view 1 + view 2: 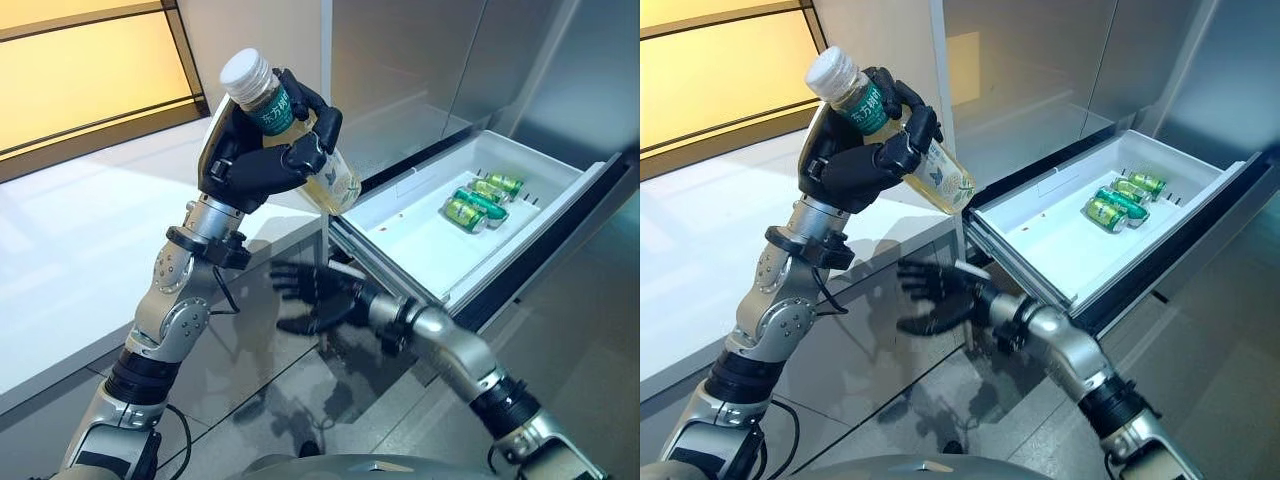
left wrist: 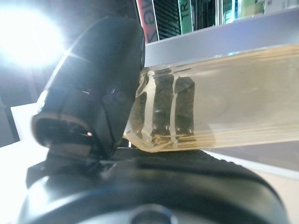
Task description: Put drinks into fridge and close the fridge
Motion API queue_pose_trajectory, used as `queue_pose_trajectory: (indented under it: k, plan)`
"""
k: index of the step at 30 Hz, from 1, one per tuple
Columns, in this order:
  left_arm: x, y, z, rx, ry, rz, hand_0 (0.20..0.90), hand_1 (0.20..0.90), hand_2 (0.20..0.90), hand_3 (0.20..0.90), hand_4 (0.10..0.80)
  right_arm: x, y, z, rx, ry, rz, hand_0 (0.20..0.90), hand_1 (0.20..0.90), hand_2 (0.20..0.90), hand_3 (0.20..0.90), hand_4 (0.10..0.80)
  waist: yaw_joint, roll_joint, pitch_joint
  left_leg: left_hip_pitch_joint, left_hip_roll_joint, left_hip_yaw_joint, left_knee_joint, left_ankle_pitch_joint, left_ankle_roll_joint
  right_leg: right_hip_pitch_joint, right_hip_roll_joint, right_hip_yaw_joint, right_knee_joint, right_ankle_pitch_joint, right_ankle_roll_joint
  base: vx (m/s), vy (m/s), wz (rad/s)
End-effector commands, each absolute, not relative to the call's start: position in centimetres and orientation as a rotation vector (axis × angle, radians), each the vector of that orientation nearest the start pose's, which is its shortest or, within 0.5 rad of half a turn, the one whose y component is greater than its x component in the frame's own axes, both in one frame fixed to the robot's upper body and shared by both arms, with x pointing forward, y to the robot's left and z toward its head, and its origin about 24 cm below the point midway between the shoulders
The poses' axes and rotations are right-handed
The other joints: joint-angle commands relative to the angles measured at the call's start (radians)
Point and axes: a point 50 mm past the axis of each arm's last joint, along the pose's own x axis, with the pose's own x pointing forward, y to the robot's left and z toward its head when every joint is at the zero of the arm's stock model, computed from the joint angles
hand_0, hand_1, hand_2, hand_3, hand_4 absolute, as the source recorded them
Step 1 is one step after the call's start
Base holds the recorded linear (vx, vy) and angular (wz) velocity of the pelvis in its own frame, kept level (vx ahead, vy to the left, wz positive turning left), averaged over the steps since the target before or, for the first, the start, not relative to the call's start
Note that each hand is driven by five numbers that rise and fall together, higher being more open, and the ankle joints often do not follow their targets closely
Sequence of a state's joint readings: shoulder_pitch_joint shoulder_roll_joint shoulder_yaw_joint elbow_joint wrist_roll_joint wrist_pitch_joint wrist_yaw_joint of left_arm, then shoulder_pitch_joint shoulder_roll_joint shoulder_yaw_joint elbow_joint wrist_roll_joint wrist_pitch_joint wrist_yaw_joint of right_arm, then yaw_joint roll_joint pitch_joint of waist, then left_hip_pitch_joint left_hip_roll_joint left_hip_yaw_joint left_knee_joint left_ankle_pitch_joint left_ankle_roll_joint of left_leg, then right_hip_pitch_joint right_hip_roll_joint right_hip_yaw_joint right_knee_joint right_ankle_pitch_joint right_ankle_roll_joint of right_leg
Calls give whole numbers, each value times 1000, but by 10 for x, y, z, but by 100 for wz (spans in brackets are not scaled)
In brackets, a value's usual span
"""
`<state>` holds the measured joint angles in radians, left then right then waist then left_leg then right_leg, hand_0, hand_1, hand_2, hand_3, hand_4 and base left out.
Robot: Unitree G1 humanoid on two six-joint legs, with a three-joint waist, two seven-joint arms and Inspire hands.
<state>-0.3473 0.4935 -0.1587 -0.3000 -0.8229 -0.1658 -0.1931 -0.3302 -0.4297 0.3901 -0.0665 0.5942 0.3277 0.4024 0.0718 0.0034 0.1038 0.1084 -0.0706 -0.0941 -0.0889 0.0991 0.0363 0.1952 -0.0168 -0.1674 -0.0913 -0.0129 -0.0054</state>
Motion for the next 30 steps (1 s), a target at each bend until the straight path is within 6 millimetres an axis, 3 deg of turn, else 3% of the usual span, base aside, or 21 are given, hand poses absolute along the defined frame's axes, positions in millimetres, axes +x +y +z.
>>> queue_pose_trajectory:
  k: [1,15,30]
  plan:
    - [259,155,258,-303,-923,-645,300,300,300,200,100,280,-84,167,115,-198,971,900,900,900,900,800,-22,-29,-80,25,21,47,2,-96,-29,-36,-24,34,14,30,45,-2,-3,-7]
    - [262,152,260,-267,-905,-656,300,300,300,200,100,282,-109,205,111,-303,869,900,900,900,900,800,-60,-37,-88,43,29,83,2,-110,-24,-33,-18,73,13,31,44,7,-1,-8]
    - [270,131,252,-219,-812,-702,300,300,300,200,100,287,-110,236,77,-455,756,900,900,900,900,800,-75,-39,-85,52,32,97,2,-114,-20,-33,-12,93,14,33,44,6,-4,-4]
